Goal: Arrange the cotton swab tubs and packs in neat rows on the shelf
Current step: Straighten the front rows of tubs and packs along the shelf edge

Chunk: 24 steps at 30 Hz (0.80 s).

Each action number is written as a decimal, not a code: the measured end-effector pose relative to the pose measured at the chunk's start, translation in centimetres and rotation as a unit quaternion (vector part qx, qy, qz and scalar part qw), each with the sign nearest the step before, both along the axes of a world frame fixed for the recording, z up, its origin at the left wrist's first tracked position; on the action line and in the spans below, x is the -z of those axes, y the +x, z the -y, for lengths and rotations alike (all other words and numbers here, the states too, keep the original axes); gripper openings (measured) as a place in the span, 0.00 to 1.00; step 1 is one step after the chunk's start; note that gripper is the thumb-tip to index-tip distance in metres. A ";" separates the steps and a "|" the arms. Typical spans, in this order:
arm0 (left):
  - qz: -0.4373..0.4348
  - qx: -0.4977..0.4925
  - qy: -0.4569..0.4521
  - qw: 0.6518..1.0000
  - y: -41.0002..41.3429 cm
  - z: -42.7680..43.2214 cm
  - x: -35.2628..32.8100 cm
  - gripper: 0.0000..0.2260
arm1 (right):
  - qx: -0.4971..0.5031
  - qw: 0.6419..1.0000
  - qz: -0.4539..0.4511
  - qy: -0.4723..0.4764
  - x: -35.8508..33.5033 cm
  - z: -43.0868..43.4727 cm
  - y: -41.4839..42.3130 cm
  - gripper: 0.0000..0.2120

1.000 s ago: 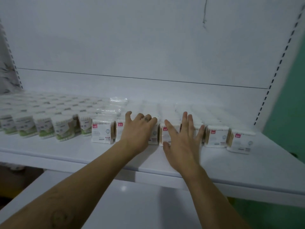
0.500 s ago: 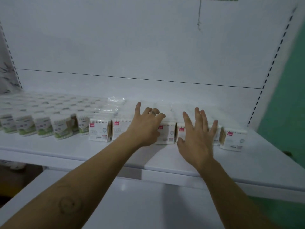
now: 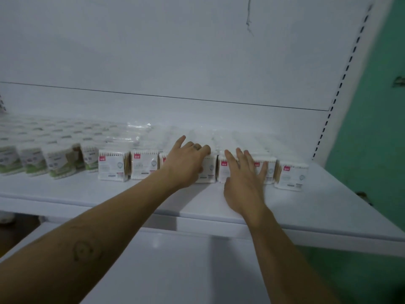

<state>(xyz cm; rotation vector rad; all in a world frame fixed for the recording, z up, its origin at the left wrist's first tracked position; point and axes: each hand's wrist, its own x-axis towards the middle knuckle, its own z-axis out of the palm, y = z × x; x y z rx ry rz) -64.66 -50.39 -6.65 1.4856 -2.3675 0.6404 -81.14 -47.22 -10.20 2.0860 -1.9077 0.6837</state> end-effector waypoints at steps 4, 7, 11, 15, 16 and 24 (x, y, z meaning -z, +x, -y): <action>-0.010 0.001 -0.014 1.000 -0.3 0.4 0.5 0.19 | 0.011 1.000 -0.008 -0.012 0.6 -0.2 -0.3 0.37; -0.015 -0.002 -0.012 1.000 -0.7 0.4 0.4 0.18 | 0.022 1.000 -0.011 -0.013 0.7 -0.2 -0.6 0.37; -0.015 -0.005 -0.035 0.999 -0.5 0.3 0.9 0.17 | 0.025 0.999 -0.016 -0.014 0.8 -0.1 -0.2 0.36; -0.019 -0.008 -0.041 0.999 -0.6 0.4 0.5 0.18 | 0.034 0.999 -0.030 -0.010 0.4 0.2 -0.2 0.38; -0.022 -0.006 -0.039 0.999 -0.5 0.5 0.4 0.18 | 0.035 0.999 -0.035 -0.013 0.2 0.1 -0.2 0.39; -0.082 -0.010 -0.080 0.993 2.7 -1.3 -1.4 0.24 | 0.021 0.994 -0.062 -0.084 -1.4 -0.6 -0.5 0.35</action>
